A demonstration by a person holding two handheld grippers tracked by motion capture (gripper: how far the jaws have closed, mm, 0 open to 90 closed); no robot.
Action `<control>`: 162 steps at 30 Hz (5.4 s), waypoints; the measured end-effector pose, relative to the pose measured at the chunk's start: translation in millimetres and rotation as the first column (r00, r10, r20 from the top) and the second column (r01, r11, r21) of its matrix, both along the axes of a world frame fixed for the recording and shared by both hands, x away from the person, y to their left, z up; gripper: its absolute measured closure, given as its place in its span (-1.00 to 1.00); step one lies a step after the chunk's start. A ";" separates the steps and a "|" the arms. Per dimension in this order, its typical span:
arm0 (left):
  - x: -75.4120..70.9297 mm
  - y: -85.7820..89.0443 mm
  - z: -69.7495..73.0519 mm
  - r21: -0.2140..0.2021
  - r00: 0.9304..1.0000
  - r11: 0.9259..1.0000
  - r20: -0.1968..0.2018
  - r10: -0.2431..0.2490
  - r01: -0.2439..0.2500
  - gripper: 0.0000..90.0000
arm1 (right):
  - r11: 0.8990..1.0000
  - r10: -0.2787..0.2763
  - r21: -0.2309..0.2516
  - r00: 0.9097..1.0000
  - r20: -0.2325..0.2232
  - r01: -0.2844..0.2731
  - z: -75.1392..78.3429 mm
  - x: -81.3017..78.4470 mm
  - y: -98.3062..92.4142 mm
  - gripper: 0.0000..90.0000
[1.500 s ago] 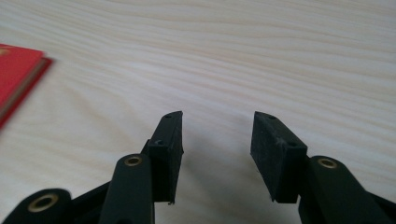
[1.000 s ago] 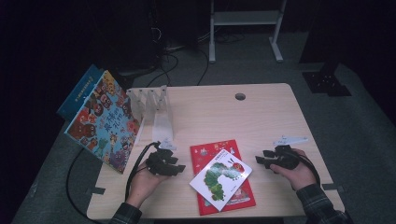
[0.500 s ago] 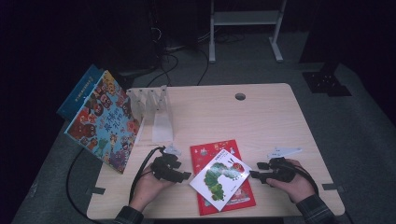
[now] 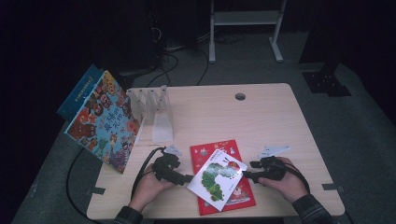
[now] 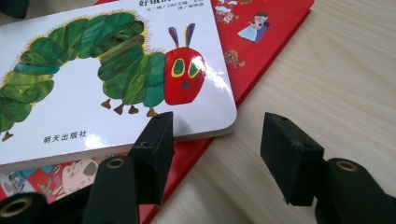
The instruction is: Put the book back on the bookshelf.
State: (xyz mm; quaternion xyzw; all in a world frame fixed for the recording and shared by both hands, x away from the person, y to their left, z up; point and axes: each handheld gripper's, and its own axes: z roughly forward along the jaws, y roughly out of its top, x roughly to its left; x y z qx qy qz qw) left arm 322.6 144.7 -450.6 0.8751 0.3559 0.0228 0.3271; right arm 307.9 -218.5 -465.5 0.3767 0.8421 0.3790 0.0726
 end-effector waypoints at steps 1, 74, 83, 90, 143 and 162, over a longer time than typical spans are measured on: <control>0.0 0.0 0.0 0.000 1.000 1.000 0.000 0.000 0.000 -0.75 | 1.000 0.000 0.000 1.000 0.000 0.000 0.0 0.0 0.0 -0.05; 4.8 7.1 -6.7 -0.057 0.991 0.998 -0.136 0.020 -0.028 -0.68 | 0.955 0.297 -0.008 0.952 0.071 -0.297 -3.9 -2.9 80.3 -0.35; 5.8 0.7 -9.1 -0.084 0.990 0.996 -0.139 -0.002 -0.010 -0.69 | 0.939 0.343 -0.056 0.932 0.116 -0.339 -5.9 -3.6 82.1 -0.47; 7.2 -4.6 -7.4 -0.080 0.989 0.996 -0.145 0.024 -0.036 -0.60 | 0.934 0.358 -0.065 0.926 0.119 -0.352 -7.1 -5.0 84.4 -0.60; 6.7 -21.1 45.1 -0.206 0.993 0.978 -0.117 -0.032 0.007 0.26 | 0.940 0.338 -0.085 0.935 0.105 -0.330 -5.8 0.0 71.8 -0.64; 19.5 -25.6 57.7 -0.255 0.964 0.961 -0.263 0.032 -0.102 0.59 | 0.971 0.239 -0.052 0.966 0.098 -0.235 -3.3 10.7 50.9 -0.40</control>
